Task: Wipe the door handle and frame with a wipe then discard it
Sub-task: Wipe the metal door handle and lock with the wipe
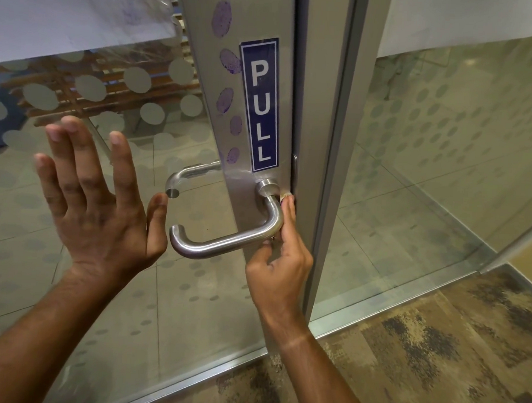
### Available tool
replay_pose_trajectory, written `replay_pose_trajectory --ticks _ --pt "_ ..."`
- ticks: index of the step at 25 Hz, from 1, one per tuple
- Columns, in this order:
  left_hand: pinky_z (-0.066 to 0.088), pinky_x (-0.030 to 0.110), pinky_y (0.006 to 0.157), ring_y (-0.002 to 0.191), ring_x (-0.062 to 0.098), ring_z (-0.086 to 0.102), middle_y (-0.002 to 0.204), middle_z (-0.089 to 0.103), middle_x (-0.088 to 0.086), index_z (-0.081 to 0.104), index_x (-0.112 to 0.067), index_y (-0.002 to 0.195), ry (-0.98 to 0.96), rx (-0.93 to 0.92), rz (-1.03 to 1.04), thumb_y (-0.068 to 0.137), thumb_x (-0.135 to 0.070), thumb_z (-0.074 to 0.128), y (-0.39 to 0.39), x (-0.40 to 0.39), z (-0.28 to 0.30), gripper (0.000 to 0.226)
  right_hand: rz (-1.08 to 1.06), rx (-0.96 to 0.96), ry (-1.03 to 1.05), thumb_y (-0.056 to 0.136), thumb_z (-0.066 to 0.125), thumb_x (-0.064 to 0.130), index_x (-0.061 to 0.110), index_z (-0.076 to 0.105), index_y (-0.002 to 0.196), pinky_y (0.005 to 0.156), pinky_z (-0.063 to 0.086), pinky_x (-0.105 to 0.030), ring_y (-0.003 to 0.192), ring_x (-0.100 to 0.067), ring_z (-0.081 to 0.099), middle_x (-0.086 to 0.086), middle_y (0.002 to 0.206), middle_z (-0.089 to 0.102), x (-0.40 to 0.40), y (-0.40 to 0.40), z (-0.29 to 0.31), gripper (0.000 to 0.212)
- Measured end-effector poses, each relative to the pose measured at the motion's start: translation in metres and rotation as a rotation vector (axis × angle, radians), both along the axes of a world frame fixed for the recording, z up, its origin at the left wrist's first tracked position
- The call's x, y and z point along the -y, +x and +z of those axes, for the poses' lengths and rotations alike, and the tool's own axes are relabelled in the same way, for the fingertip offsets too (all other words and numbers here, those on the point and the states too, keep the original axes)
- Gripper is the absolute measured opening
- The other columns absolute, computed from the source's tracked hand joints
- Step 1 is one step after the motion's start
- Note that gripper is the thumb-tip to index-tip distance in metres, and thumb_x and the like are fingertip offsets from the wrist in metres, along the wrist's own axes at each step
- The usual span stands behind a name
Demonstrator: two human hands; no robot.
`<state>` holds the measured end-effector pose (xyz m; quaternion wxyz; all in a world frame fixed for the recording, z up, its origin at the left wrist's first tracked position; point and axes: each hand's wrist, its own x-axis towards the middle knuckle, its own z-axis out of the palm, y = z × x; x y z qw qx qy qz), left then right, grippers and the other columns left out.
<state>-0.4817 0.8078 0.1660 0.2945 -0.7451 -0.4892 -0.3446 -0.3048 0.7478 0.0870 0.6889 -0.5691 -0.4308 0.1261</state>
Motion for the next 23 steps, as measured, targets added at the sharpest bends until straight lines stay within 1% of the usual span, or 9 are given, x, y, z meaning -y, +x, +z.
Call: replay_pose_trajectory --ticks 2,5,7,12,15,17,19,21,23 --pt "0.027 0.075 0.104 0.134 0.063 0.024 0.142 0.023 0.050 0.015 0.000 0.149 0.010 -0.002 0.006 0.099 -0.046 0.032 0.001 0.000 0.000 0.070 -0.014 0.087 0.005 0.072 0.051 -0.021 -0.004 0.044 0.141 0.103 0.035 -0.006 0.136 -0.006 0.040 -0.014 0.147 0.046 0.001 0.005 -0.002 0.072" --pt "0.027 0.075 0.105 0.133 0.064 0.025 0.140 0.024 0.051 0.016 0.002 0.148 0.027 -0.010 0.008 0.098 -0.043 0.034 0.002 0.001 0.001 0.069 -0.021 0.161 -0.044 0.071 0.052 -0.024 -0.004 0.044 0.141 0.102 0.035 -0.004 0.133 -0.020 0.049 -0.014 0.147 0.045 0.003 0.007 -0.002 0.073" --pt "0.025 0.074 0.106 0.132 0.064 0.025 0.140 0.025 0.051 0.018 0.003 0.147 0.043 -0.025 0.015 0.096 -0.040 0.037 0.002 0.001 0.001 0.070 -0.033 0.168 -0.036 0.070 0.053 -0.025 -0.004 0.046 0.139 0.100 0.036 -0.004 0.131 -0.019 0.049 -0.014 0.145 0.047 0.004 0.009 0.000 0.072" --pt "0.024 0.071 0.108 0.134 0.057 0.021 0.139 0.027 0.050 0.021 0.005 0.147 0.099 -0.047 0.029 0.096 -0.039 0.038 0.002 -0.002 0.000 0.069 -0.088 0.231 0.004 0.071 0.063 -0.024 -0.007 0.051 0.133 0.100 0.039 -0.006 0.122 -0.021 0.055 -0.020 0.135 0.056 -0.001 0.016 0.004 0.064" --pt "0.022 0.069 0.110 0.134 0.057 0.020 0.140 0.027 0.050 0.021 0.005 0.148 0.100 -0.067 0.044 0.096 -0.039 0.038 0.001 -0.004 -0.002 0.070 -0.097 0.223 -0.021 0.081 0.071 -0.010 -0.004 0.055 0.130 0.097 0.049 -0.015 0.116 -0.020 0.062 -0.018 0.129 0.062 -0.003 0.018 0.001 0.051" --pt "0.013 0.062 0.117 0.135 0.056 0.018 0.140 0.027 0.050 0.022 0.005 0.148 0.131 -0.082 0.064 0.097 -0.039 0.037 0.001 -0.003 -0.002 0.069 -0.098 0.141 -0.091 0.088 0.070 0.000 0.004 0.060 0.128 0.081 0.054 -0.012 0.090 -0.010 0.071 -0.016 0.113 0.072 0.001 0.011 0.000 0.042" --pt "0.001 0.050 0.122 0.135 0.054 0.015 0.140 0.028 0.050 0.022 0.005 0.148 0.161 -0.100 0.070 0.097 -0.039 0.036 0.002 -0.003 0.000 0.069 -0.095 0.057 -0.161 0.092 0.066 0.006 0.009 0.064 0.126 0.070 0.047 -0.005 0.071 0.001 0.057 -0.013 0.099 0.076 0.004 0.000 -0.002 0.034" --pt "-0.004 0.045 0.122 0.136 0.054 0.013 0.139 0.028 0.049 0.022 0.006 0.147 0.181 -0.118 0.070 0.095 -0.038 0.037 0.004 -0.002 0.003 0.070 -0.094 0.031 -0.200 0.093 0.063 0.007 0.010 0.064 0.127 0.071 0.047 -0.009 0.073 -0.004 0.061 -0.010 0.097 0.076 0.003 -0.007 -0.004 0.034" --pt "-0.007 0.044 0.122 0.146 0.046 -0.001 0.140 0.027 0.049 0.021 0.005 0.147 0.174 -0.110 0.062 0.095 -0.039 0.038 0.005 -0.001 0.005 0.070 -0.092 0.107 -0.190 0.088 0.066 -0.002 0.005 0.069 0.119 0.067 0.052 -0.016 0.078 -0.020 0.069 -0.016 0.091 0.074 0.004 -0.009 -0.003 0.032"
